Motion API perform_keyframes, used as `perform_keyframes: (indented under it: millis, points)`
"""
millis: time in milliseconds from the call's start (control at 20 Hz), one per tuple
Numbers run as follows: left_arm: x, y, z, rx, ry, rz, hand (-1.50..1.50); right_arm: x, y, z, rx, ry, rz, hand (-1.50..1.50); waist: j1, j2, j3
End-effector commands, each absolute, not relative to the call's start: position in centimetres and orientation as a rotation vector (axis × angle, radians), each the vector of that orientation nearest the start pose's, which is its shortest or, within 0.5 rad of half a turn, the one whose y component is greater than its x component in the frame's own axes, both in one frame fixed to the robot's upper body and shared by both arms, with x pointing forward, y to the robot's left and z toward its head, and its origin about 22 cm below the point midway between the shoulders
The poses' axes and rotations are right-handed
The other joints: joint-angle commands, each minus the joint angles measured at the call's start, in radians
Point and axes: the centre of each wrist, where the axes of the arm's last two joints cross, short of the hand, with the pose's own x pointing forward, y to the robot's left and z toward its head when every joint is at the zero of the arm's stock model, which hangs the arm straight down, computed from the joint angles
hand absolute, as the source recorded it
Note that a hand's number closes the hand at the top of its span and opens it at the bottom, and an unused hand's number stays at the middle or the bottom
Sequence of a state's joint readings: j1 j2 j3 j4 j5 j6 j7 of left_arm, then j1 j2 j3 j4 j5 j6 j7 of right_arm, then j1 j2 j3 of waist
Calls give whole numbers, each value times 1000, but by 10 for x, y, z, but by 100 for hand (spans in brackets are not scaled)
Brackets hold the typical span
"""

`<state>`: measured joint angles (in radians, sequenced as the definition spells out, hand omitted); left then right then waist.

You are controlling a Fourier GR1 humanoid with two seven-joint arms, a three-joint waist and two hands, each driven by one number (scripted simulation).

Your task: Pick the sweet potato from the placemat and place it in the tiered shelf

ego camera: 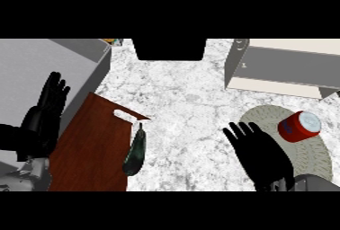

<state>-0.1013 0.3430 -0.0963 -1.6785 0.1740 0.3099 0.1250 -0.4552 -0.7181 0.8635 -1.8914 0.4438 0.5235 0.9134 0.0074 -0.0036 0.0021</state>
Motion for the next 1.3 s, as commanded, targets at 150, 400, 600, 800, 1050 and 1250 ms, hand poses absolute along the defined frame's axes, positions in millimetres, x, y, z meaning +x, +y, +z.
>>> perform_keyframes:
  millis: [150,400,600,800,1050,1250]
  points:
    - [249,272,54,242,-1592,38,0,223,-168,80,-1082,-506,1844,-150,1,1,-3]
    - [260,274,55,247,-1603,53,0,226,-177,74,-1125,-496,1797,-150,-10,3,-3]
    - [248,284,61,243,-1614,51,0,219,-181,46,-1083,-528,1774,-150,-4,3,-2]
    - [241,261,53,264,-1606,30,0,228,-208,61,-1082,-522,1794,-150,-6,2,-2]
    - [261,259,50,263,-1601,43,0,239,-208,41,-1087,-473,1792,-150,-6,4,-2]
    - [243,263,44,243,-1607,47,0,219,-231,47,-1084,-513,1782,-150,-11,2,-2]
